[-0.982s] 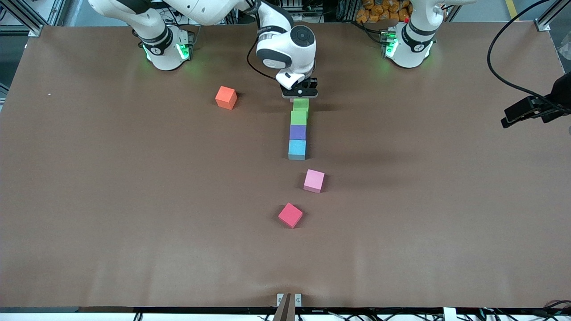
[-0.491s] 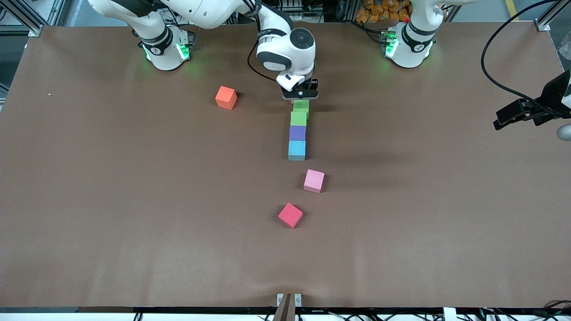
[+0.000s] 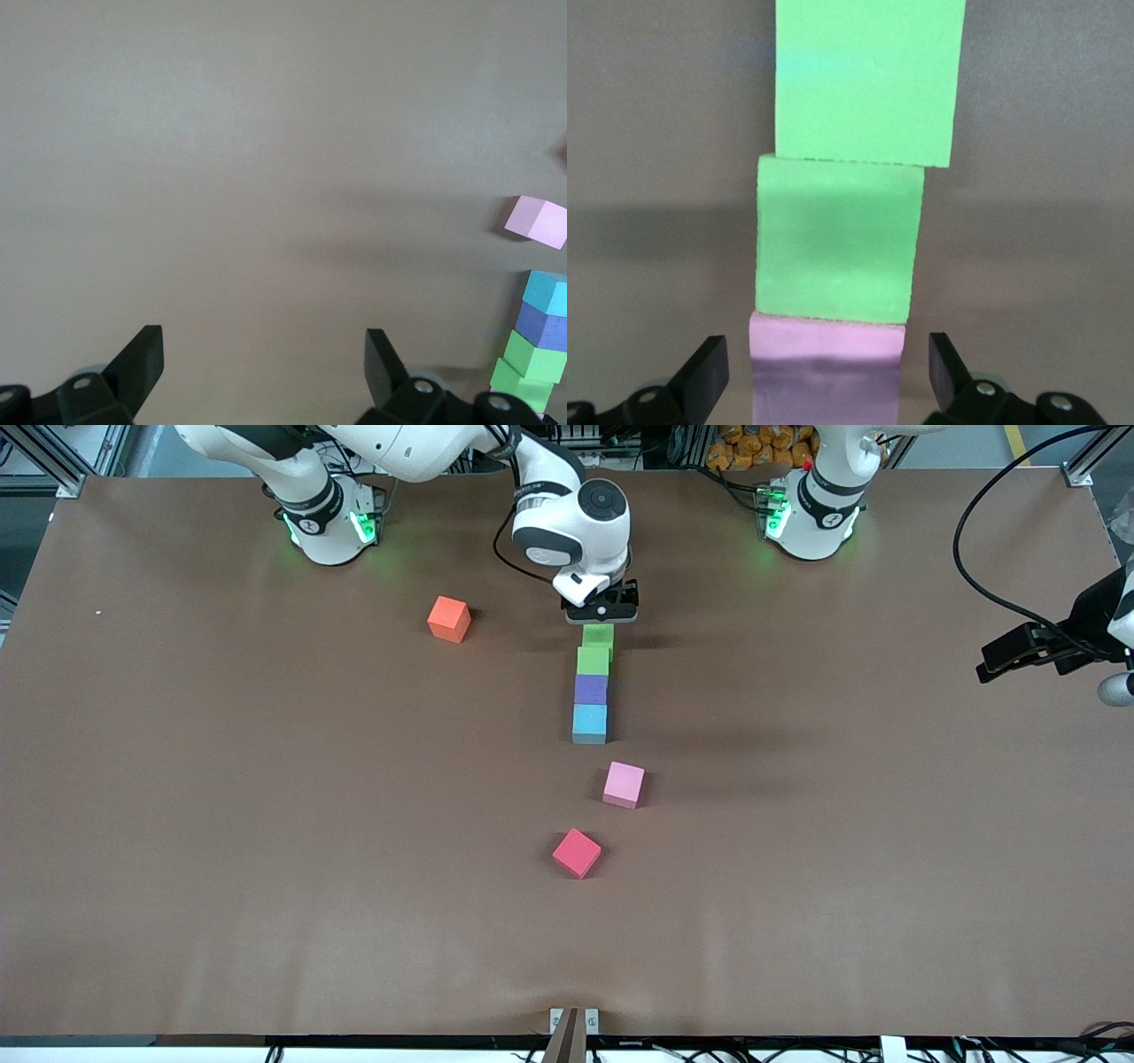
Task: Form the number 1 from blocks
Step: 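Lower the pink cube after the green cubes and open the right gripper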
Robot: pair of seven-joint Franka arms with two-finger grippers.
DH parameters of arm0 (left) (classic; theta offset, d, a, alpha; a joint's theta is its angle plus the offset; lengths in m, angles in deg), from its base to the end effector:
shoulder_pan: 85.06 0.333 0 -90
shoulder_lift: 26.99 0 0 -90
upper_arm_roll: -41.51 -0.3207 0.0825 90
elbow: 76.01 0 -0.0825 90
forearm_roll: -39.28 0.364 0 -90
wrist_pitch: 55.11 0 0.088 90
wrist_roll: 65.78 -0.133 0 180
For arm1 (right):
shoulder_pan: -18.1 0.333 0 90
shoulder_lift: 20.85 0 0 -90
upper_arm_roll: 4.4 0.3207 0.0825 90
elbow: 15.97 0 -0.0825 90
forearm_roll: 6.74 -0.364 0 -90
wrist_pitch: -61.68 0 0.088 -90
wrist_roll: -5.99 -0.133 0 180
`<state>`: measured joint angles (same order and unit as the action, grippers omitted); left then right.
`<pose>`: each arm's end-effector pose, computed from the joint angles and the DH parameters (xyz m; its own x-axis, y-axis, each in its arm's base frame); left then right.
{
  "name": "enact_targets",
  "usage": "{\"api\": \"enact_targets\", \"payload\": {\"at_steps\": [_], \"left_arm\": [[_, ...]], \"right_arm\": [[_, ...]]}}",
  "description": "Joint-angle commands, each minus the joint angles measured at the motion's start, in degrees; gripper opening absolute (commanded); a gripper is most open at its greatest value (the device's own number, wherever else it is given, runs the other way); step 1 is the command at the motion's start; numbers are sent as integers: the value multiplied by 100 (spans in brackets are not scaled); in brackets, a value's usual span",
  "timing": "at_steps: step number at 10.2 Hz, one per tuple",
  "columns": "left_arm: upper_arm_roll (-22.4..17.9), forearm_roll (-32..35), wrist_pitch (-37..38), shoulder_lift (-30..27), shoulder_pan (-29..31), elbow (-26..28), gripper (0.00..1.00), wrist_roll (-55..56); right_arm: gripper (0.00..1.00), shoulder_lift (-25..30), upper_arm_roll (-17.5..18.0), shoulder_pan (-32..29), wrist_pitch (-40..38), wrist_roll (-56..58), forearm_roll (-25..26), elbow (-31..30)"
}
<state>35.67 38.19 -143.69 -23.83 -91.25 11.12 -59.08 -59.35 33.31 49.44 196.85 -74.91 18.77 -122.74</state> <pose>0.5483 -0.0075 0.5939 0.9934 0.1101 -0.0309 0.1105 -0.9938 0.0099 0.2550 0.5699 0.2083 0.9968 0.0116 -0.0790 0.0095 -0.9996 -0.0262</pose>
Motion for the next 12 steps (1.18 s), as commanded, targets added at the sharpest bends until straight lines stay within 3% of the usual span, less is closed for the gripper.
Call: {"api": "enact_targets", "payload": {"at_steps": [1, 2, 4, 5, 6, 9, 10, 12], "left_arm": [[-14, 65, -54, -158, -23, 155, 100, -100], [-14, 73, -63, -149, -23, 147, 100, -100], [-14, 82, -54, -158, -23, 120, 100, -91], [-5, 108, -54, -158, -32, 112, 100, -91], [12, 117, -54, -158, -41, 103, 100, -73], [187, 275, -46, -158, -173, 94, 100, -29], [206, 284, -46, -166, -181, 94, 100, -47], [223, 284, -46, -193, -199, 103, 100, -38]], "right_arm": [[100, 139, 78, -232, -87, -145, 148, 139], [100, 384, 78, -338, -87, -145, 113, 131], [100, 772, -289, -434, -148, -5, 103, 130], [100, 965, -282, -801, -349, 370, 95, 130], [100, 1141, -274, -1196, -507, 939, 51, 113], [100, 1694, -474, -2365, -1262, 3248, -781, 104], [100, 1931, -659, -2674, -1630, 4074, -1037, 104], [100, 2327, -1526, -2826, -2107, 5771, -1590, 87]]}}
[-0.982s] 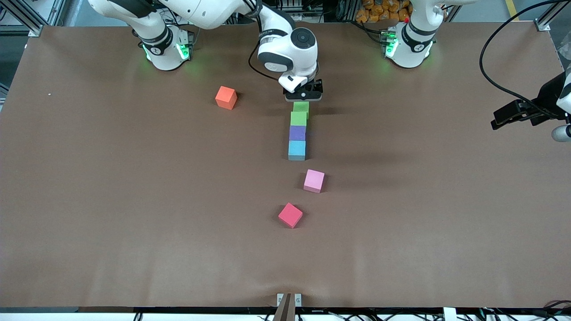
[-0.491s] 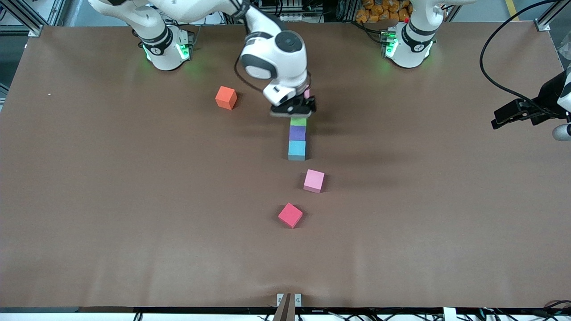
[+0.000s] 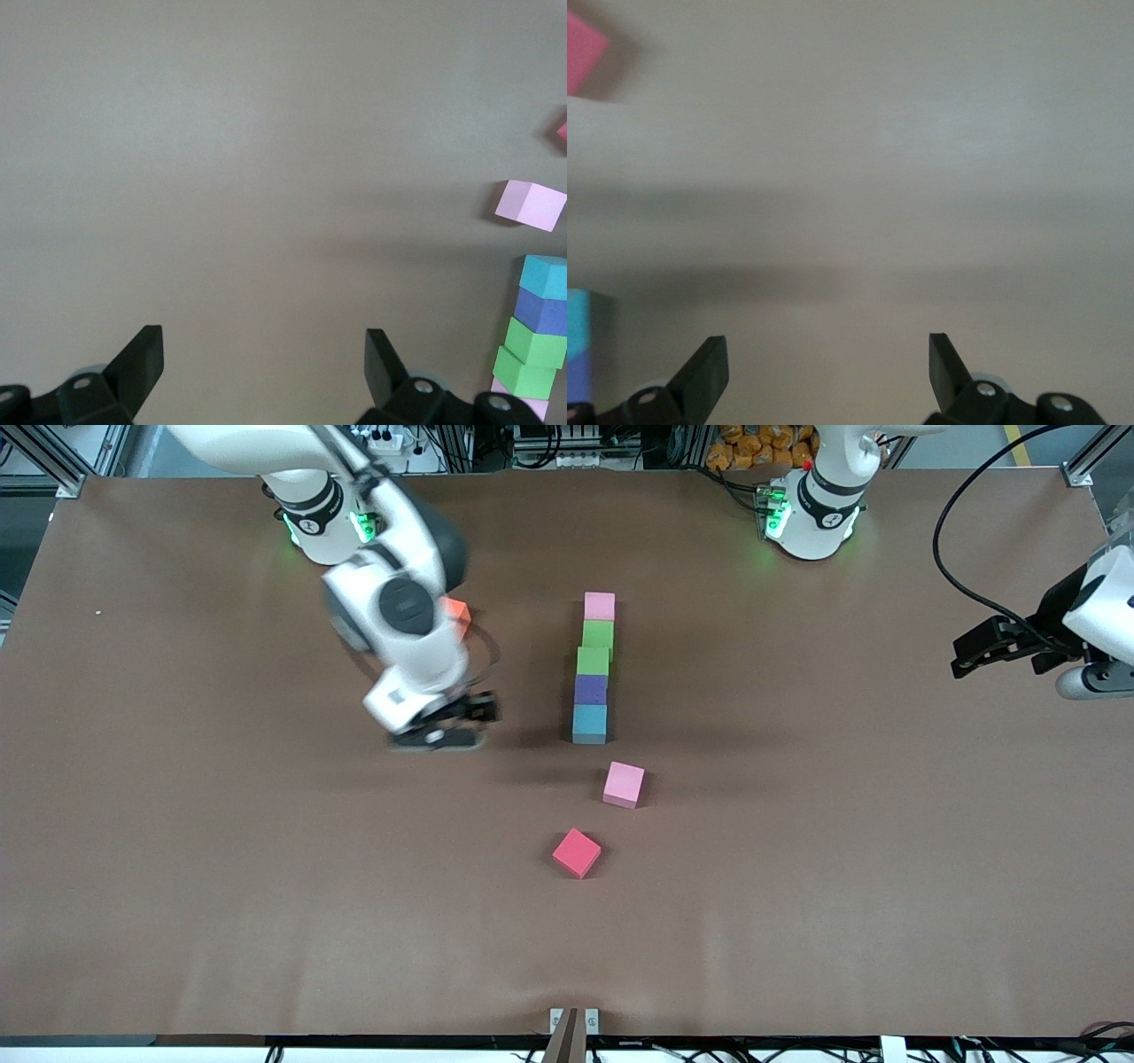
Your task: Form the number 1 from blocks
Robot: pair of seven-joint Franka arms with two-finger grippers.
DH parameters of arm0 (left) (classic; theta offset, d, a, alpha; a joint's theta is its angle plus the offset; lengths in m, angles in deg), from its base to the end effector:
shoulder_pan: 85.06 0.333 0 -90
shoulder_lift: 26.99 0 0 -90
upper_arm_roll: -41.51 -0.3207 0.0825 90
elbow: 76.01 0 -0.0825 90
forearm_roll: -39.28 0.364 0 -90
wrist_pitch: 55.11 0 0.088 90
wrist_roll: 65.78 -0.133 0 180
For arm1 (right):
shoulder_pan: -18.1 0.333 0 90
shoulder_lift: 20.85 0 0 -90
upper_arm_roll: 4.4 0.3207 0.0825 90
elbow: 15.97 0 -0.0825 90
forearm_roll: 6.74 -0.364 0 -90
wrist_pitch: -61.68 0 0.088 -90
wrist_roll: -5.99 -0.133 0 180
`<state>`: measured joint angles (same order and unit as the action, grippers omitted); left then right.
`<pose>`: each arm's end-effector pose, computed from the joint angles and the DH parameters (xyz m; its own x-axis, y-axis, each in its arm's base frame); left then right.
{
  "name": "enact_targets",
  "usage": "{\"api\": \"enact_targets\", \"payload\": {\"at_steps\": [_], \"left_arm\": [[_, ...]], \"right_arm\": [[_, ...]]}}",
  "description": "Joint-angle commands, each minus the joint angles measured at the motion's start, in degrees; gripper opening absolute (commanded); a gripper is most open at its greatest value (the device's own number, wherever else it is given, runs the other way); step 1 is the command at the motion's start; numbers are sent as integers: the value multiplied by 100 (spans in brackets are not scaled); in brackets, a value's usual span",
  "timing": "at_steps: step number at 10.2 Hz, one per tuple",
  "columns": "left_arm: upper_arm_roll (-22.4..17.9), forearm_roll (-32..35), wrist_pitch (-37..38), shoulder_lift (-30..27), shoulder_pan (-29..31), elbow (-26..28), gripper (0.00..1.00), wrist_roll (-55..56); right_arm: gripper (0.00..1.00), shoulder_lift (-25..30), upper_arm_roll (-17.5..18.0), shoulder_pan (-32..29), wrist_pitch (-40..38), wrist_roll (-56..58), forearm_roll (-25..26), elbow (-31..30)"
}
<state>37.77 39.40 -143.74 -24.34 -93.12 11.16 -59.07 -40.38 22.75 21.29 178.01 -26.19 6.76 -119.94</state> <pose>0.5446 -0.0417 0.5984 0.9989 0.0418 -0.0199 0.0416 -0.9991 -0.0075 0.5403 0.2742 0.3526 0.9970 0.0626 -0.0448 0.0662 -0.9941 0.0854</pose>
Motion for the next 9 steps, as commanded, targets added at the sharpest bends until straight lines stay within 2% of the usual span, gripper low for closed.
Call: {"api": "enact_targets", "payload": {"at_steps": [1, 2, 3, 4, 6, 7, 8, 9], "left_arm": [[13, 164, -41, -151, -11, 107, 100, -65], [13, 164, -41, -151, -11, 116, 100, -56], [13, 164, -32, -151, -11, 116, 100, -48], [13, 155, -40, -151, -11, 116, 100, -47], [13, 164, -32, -151, -11, 107, 100, -12], [13, 155, -40, -151, -20, 107, 100, -4], [13, 155, -41, -142, -20, 98, 100, -4], [13, 155, -41, -142, -20, 98, 100, 5]], "right_arm": [[100, 589, -866, -19, -416, 1429, -522, -194], [100, 774, -1357, -19, -609, 2017, -654, -202], [100, 958, -1884, -19, -759, 2780, -1003, -281], [100, 1195, -2341, 7, -743, 3414, -1233, -577], [100, 1845, -2705, 16, -726, 3675, -1253, -1149], [100, 2144, -2854, 24, -787, 3693, -1253, -1230], [100, 2286, -2978, 33, -1005, 3754, -1253, -1083], [100, 2357, -3014, 16, -1303, 3763, -1253, -664]]}}
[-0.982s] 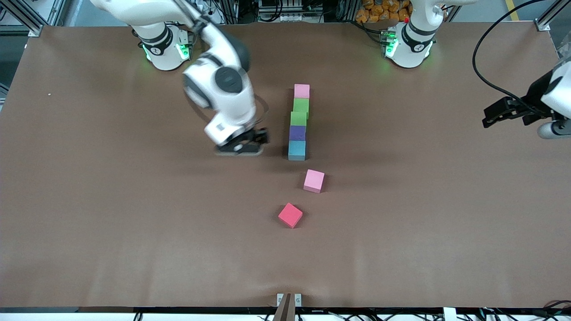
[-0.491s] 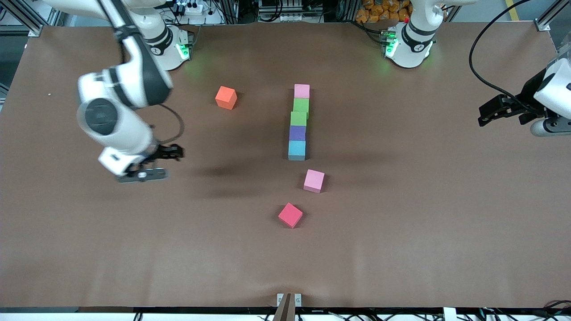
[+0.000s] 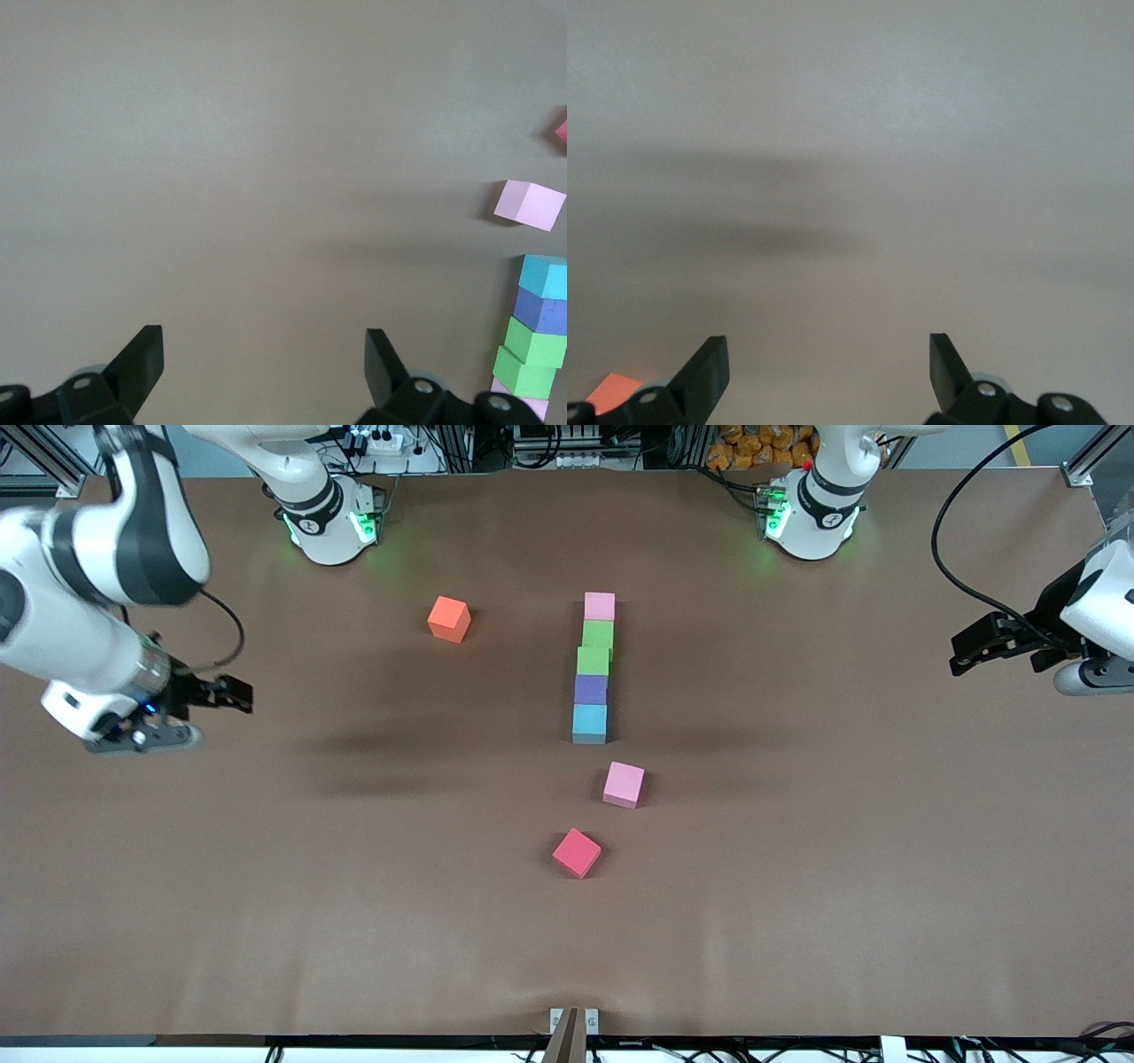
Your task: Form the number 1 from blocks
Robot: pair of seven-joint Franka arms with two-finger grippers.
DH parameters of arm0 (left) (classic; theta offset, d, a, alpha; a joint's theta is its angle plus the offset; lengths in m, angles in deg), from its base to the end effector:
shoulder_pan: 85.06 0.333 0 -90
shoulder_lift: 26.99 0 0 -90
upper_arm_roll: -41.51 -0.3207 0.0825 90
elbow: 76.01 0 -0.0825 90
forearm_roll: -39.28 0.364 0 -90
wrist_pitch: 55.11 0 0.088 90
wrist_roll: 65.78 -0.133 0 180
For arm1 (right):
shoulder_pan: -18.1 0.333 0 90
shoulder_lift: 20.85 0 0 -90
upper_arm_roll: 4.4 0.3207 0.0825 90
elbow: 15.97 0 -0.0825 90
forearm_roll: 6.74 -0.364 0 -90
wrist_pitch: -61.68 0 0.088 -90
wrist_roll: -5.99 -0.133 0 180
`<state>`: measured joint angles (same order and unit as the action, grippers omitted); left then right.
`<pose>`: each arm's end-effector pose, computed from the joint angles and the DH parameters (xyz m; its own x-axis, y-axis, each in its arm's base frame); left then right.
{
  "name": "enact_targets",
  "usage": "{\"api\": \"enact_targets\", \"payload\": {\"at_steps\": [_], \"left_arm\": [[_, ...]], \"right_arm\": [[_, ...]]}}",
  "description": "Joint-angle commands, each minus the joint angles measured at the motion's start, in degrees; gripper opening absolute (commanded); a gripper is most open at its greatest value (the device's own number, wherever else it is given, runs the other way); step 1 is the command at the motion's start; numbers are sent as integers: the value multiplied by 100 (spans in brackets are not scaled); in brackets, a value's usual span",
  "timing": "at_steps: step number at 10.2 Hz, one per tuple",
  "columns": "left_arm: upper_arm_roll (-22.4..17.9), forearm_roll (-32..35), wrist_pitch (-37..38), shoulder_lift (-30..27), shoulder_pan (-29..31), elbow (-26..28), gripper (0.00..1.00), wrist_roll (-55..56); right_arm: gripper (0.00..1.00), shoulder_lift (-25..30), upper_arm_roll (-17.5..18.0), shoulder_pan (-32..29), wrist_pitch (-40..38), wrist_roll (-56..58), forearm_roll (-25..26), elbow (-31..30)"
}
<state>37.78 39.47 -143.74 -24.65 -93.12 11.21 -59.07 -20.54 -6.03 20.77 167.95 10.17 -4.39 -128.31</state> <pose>0.5431 -0.0414 0.6010 0.9990 0.0416 -0.0153 0.0415 -0.9991 -0.0078 0.5234 0.0053 0.4530 0.9894 0.1023 -0.1031 0.1059 -0.9939 0.0304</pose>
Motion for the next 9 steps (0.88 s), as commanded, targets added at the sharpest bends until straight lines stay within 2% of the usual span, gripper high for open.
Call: {"api": "enact_targets", "payload": {"at_steps": [1, 3, 5, 7, 9], "left_arm": [[13, 148, -41, -111, -21, 84, 100, 5], [4, 148, -41, -102, -21, 58, 100, 32], [-14, 148, -41, -111, -21, 49, 100, 32], [-31, 148, -32, -111, -12, 5, 100, 76], [-40, 148, -14, -120, -12, 5, 100, 76]], "right_arm": [[100, 382, -162, 67, -639, 127, -146, 691], [100, 373, -171, 59, -1429, 136, -373, 1501], [100, 320, -162, 111, -2029, 241, -384, 2310], [100, 242, -154, 182, -2083, 232, -392, 2900], [100, 145, -136, 199, -2171, 232, -410, 3017]]}}
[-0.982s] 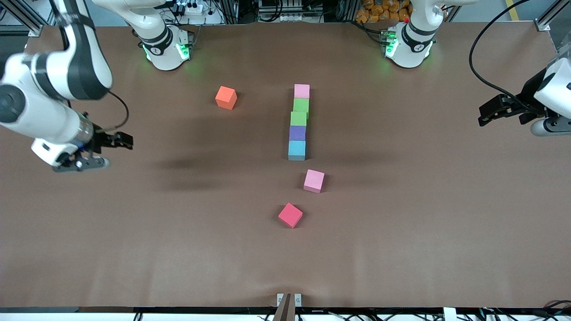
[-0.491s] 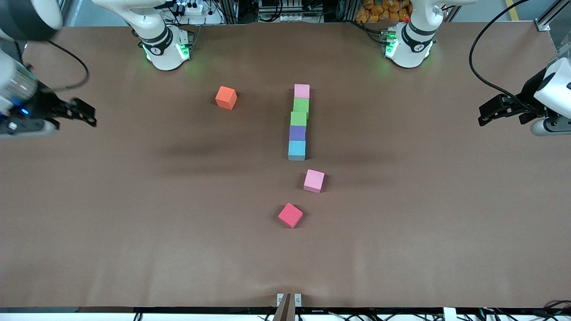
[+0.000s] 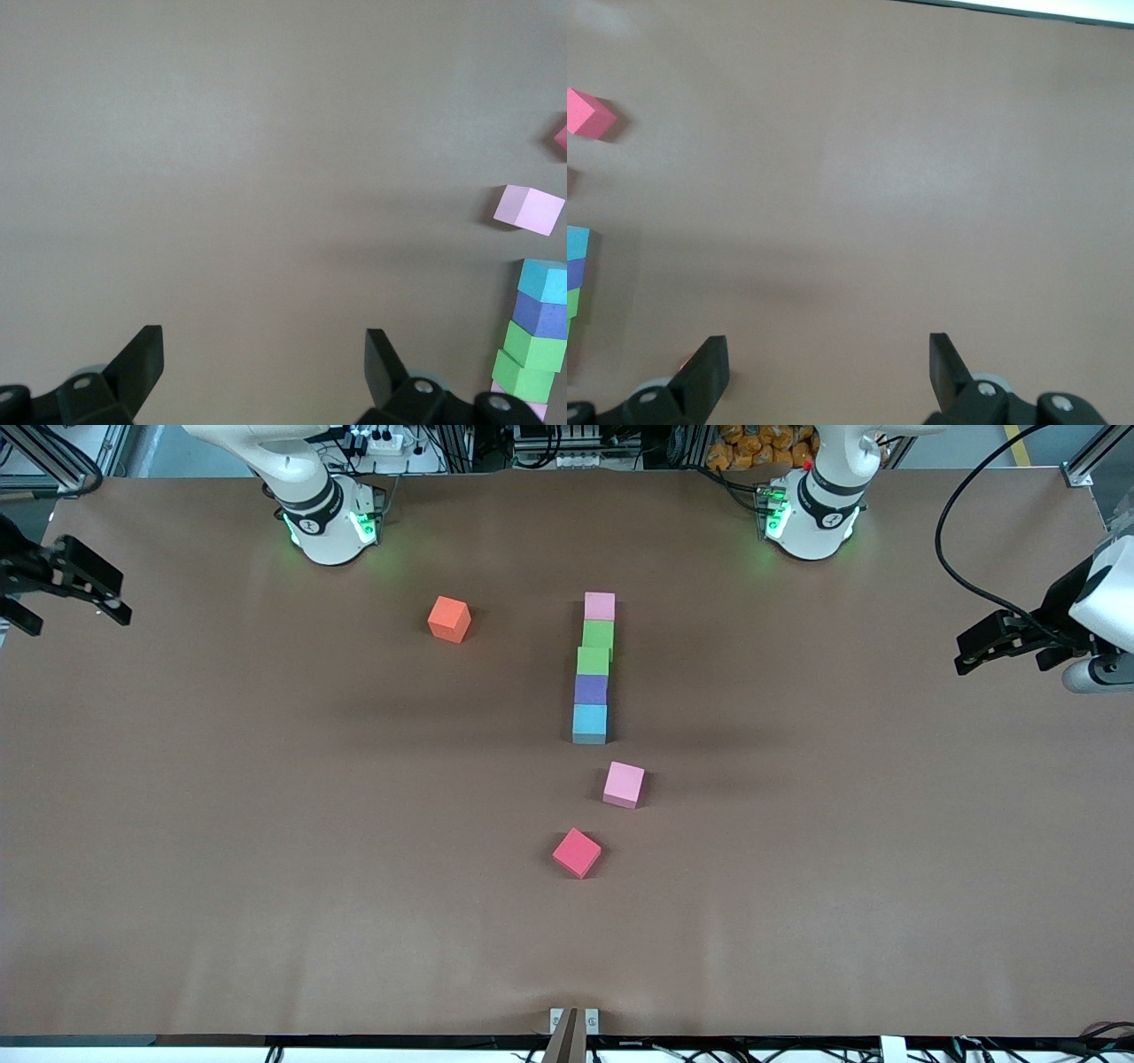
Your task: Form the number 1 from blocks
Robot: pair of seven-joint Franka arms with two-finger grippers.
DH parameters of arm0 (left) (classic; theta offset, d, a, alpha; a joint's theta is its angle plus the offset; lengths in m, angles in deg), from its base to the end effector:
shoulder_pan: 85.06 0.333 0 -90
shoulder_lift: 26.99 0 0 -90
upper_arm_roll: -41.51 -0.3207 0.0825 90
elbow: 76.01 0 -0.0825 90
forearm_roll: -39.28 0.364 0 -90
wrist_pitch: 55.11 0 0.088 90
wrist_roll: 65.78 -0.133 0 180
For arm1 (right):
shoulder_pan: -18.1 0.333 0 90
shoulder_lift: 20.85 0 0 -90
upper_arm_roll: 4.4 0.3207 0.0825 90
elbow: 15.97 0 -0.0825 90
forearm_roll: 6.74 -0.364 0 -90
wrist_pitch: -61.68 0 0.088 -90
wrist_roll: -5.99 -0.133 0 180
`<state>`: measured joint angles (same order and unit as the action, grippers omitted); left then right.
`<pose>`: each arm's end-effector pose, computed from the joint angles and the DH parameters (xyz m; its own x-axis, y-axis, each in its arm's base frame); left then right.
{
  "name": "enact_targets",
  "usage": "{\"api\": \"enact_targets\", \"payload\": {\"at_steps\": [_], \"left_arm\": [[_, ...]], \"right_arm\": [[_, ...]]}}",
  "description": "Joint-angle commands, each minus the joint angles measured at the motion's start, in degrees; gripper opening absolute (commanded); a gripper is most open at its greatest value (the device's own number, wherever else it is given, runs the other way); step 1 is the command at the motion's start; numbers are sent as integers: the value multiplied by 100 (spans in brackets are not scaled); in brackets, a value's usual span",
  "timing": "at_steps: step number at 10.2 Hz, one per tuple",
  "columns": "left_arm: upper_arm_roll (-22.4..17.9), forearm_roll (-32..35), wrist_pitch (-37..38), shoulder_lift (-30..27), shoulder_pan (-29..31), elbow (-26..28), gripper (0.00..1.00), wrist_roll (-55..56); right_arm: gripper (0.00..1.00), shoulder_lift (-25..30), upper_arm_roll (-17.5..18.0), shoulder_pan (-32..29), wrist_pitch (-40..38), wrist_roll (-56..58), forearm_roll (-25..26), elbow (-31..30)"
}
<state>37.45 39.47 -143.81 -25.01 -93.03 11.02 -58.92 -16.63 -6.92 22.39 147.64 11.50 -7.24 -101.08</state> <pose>0.5420 -0.0373 0.6060 0.9987 0.0515 -0.0046 0.0515 -0.9987 -0.0064 0.5042 0.0158 0.6733 0.9879 0.1270 0.0890 0.1278 -0.9918 -0.0033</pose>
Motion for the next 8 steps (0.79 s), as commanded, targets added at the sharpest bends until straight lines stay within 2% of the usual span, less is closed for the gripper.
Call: {"api": "enact_targets", "payload": {"at_steps": [1, 5, 8], "left_arm": [[2, 147, 45, -84, -21, 24, 100, 60], [28, 147, 186, -136, -21, -90, 100, 60], [63, 147, 248, -215, -29, -90, 100, 60]], "right_arm": [[100, -299, -30, 55, -149, 100, -125, 284], [100, -317, -38, 82, -736, 100, -116, 223], [100, -273, -38, 82, -869, 109, -116, 223]]}}
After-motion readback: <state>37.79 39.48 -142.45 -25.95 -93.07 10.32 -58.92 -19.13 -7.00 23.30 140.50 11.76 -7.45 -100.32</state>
